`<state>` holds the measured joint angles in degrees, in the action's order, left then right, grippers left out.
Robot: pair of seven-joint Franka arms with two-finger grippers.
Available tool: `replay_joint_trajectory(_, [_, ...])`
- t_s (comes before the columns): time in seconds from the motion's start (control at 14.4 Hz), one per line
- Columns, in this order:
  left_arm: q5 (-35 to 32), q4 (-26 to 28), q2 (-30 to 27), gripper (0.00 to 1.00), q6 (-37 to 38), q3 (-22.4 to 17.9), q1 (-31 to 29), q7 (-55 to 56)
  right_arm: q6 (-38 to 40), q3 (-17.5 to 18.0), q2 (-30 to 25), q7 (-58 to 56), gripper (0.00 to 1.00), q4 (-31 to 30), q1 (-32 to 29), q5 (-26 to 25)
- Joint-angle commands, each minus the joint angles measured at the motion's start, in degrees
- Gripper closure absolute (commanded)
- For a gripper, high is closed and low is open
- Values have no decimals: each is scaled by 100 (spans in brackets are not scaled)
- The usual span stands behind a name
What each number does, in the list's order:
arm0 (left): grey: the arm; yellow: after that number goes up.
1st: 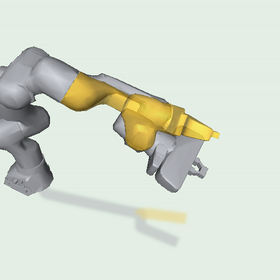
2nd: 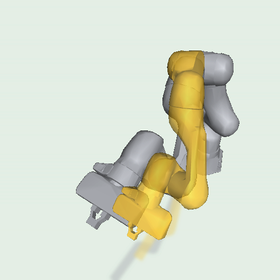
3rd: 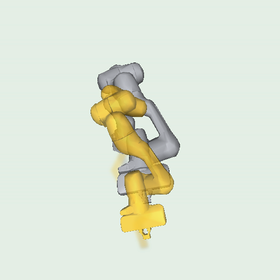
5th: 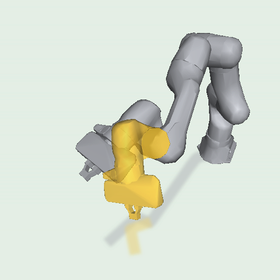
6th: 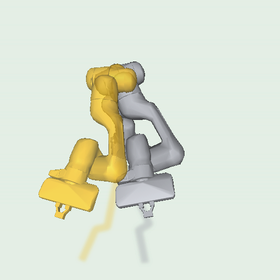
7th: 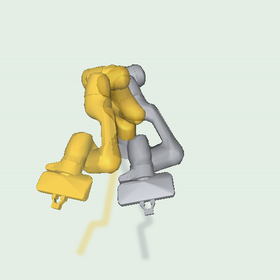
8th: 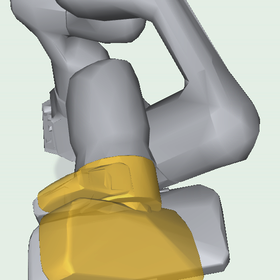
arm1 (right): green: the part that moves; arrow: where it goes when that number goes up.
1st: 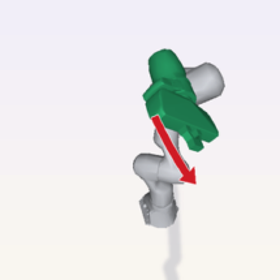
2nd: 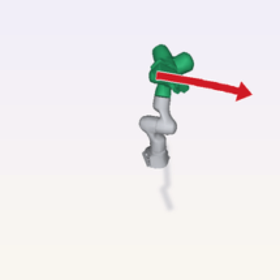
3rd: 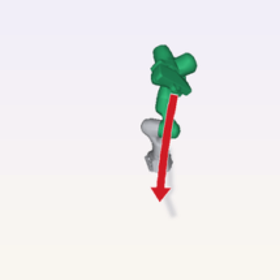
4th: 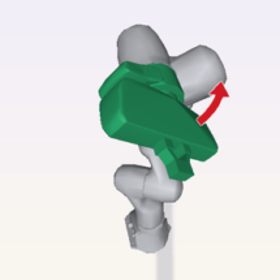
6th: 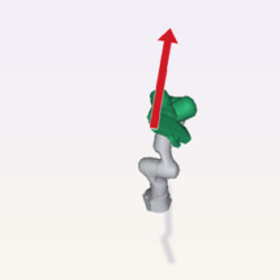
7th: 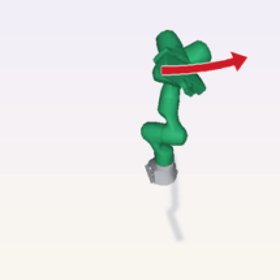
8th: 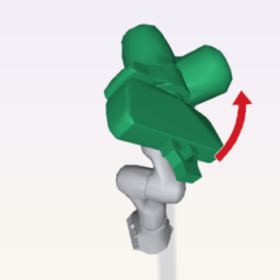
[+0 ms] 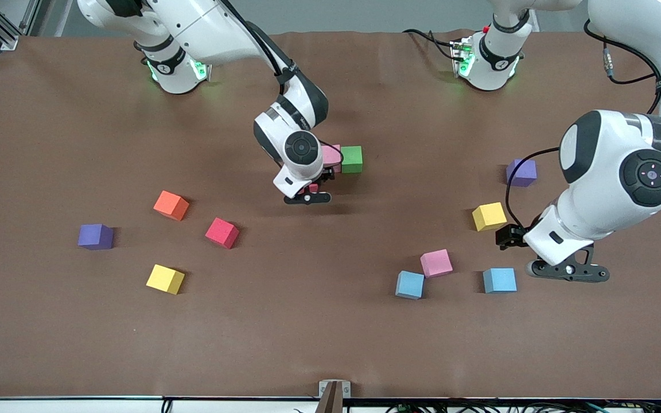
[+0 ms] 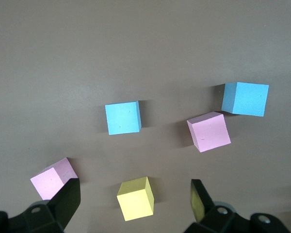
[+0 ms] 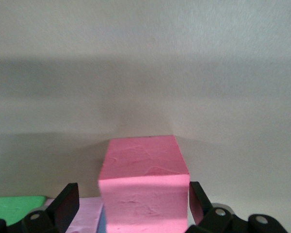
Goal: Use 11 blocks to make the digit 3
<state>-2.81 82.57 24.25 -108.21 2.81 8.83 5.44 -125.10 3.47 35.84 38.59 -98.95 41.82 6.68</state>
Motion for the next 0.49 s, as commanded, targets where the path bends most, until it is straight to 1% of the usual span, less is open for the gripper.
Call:
replay_joint_trajectory(0.0, [-27, -4, -61, 0, 19, 9, -5, -122, 73, -83, -375, 26, 0, -36, -59, 114])
replay_joint_trajectory(0.14, [-27, 5, -105, 0, 71, 9, 4, -122, 274, -127, -586, 25, 0, -10, -156, 114])
replay_joint_trajectory(0.28, [-18, 14, -114, 0, 72, 9, 13, -148, 625, -145, -806, 43, 0, 156, -366, 114])
replay_joint_trajectory(0.42, [-18, 14, -87, 0, 72, 9, 39, -87, 881, -310, -999, 26, 0, 297, -621, 96])
